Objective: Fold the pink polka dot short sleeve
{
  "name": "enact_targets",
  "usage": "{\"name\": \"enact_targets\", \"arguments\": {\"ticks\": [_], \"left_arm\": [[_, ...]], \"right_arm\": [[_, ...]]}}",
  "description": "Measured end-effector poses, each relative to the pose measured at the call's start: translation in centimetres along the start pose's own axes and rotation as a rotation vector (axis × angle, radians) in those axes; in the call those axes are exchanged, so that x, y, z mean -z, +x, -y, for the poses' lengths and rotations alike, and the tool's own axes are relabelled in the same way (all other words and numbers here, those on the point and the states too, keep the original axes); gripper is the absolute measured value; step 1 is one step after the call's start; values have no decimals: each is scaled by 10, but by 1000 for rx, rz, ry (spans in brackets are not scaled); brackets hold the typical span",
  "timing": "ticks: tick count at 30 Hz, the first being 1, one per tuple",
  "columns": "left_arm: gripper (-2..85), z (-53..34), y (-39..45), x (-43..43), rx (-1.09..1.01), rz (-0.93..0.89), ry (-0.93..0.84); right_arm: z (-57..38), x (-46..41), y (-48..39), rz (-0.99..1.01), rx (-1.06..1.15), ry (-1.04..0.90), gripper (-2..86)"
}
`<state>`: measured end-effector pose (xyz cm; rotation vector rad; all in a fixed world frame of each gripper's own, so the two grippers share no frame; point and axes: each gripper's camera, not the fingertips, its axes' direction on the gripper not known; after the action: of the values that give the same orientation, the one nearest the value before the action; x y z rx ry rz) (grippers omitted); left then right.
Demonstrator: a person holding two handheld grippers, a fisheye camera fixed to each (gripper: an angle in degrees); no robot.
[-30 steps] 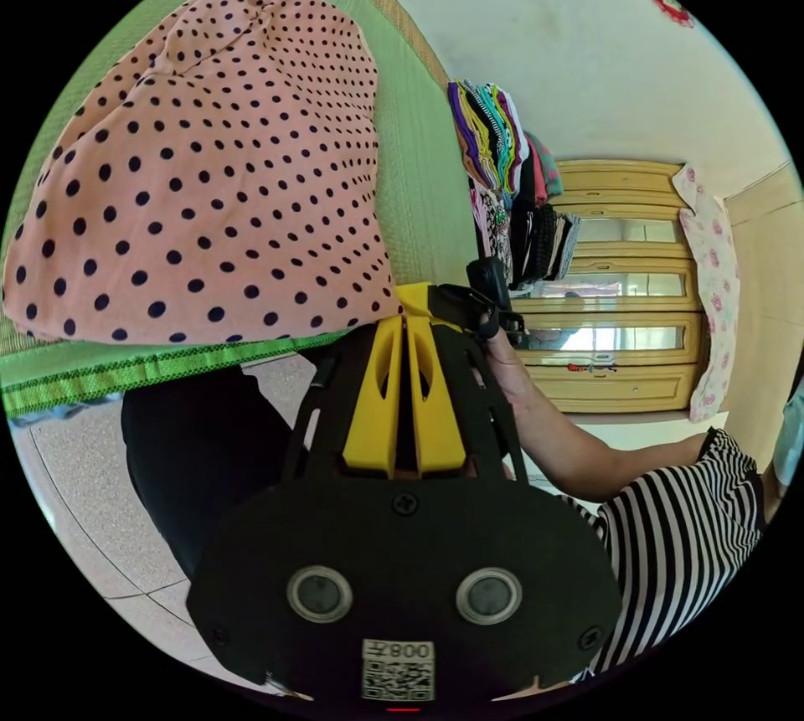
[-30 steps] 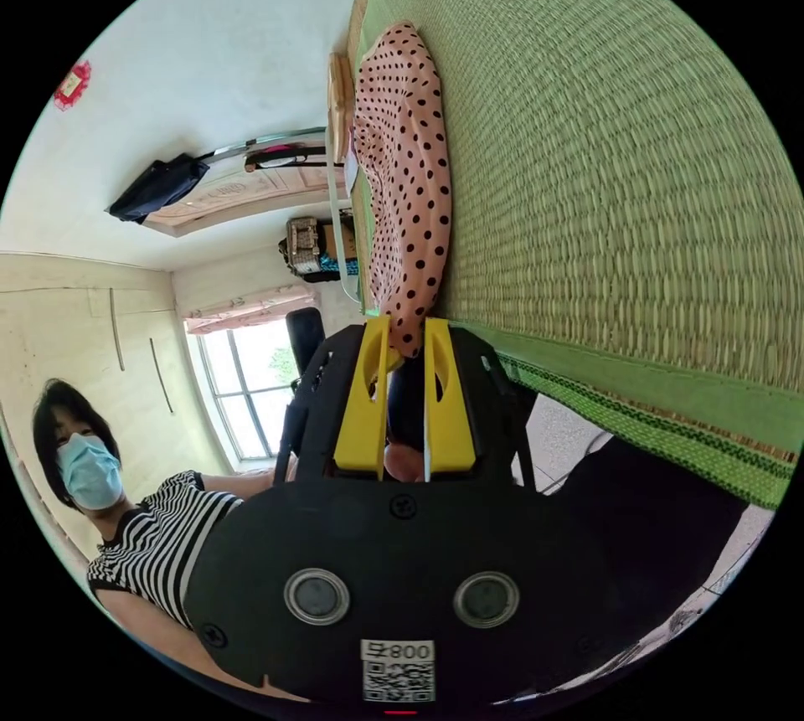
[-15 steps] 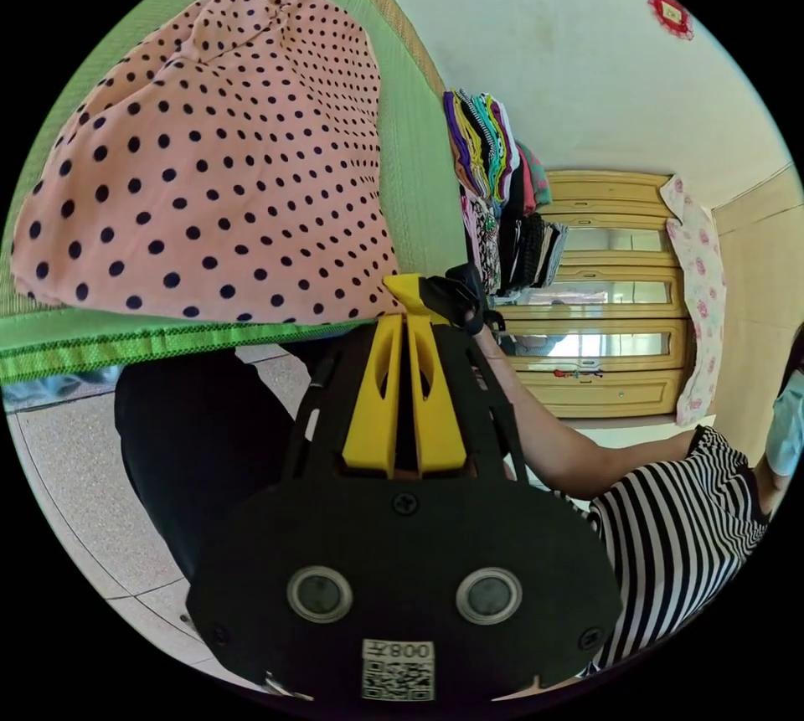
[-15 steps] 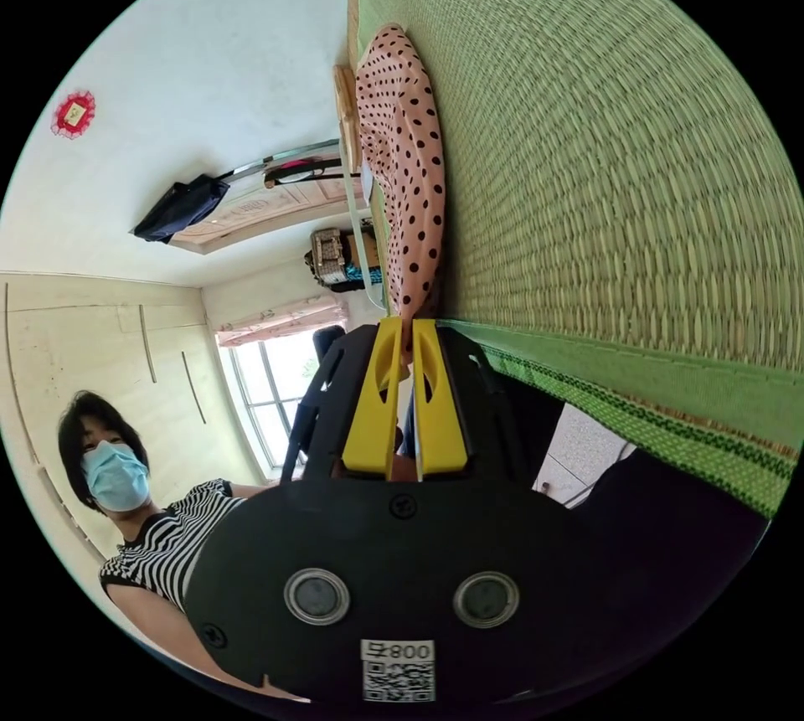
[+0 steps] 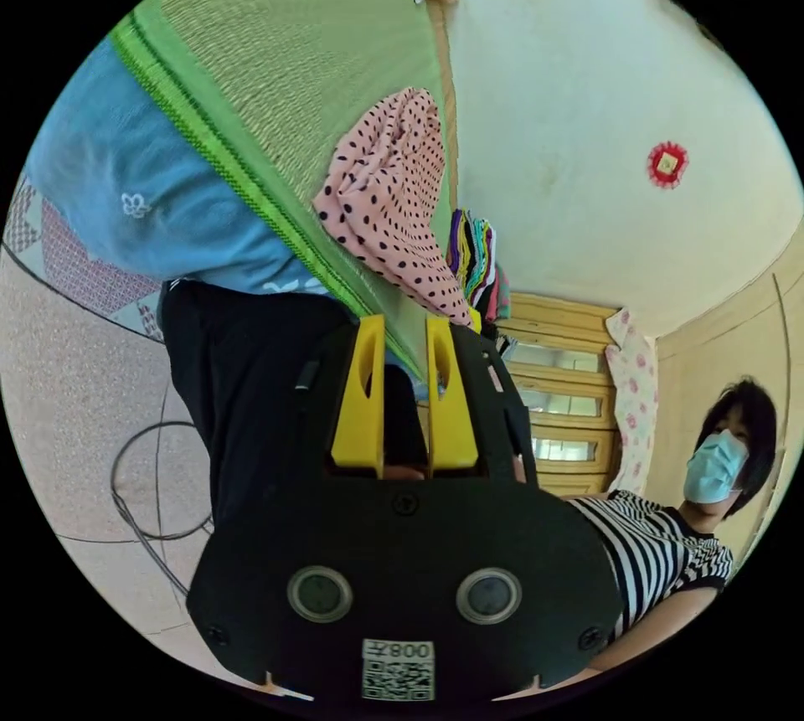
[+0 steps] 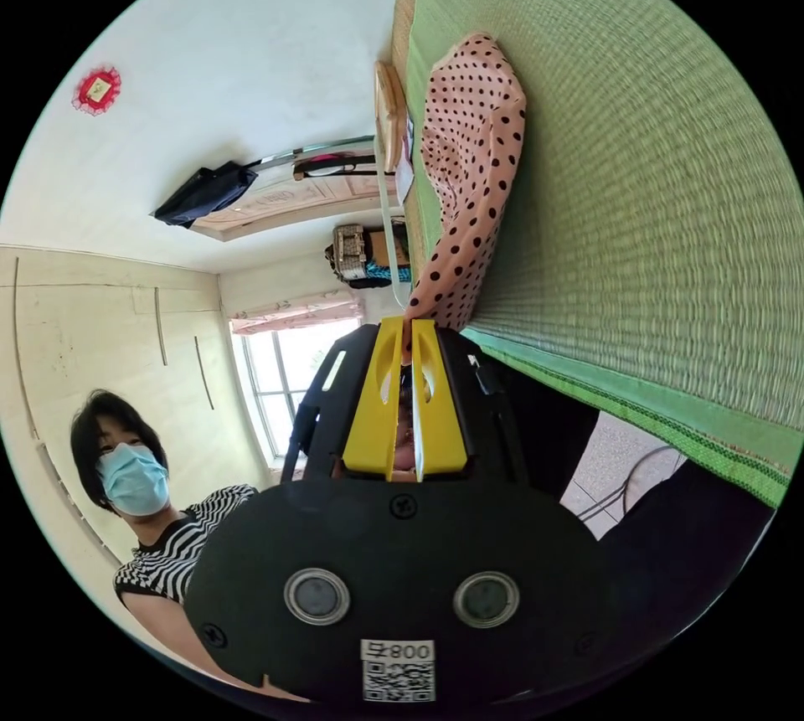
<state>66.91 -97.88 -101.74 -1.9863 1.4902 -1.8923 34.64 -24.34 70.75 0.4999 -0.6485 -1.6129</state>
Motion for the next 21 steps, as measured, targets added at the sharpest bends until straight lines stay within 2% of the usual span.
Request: {"name": "enact_targets", "arguments": {"ticks": [10,21], "left_arm": [[124,-22,-76,29,208,-269,160],[119,-31,-105,54,273,-290,199]], "right_arm": [[12,-10,-14,-21,13,-14,13],[17,-13,-13,-28,16,-18,14]]}}
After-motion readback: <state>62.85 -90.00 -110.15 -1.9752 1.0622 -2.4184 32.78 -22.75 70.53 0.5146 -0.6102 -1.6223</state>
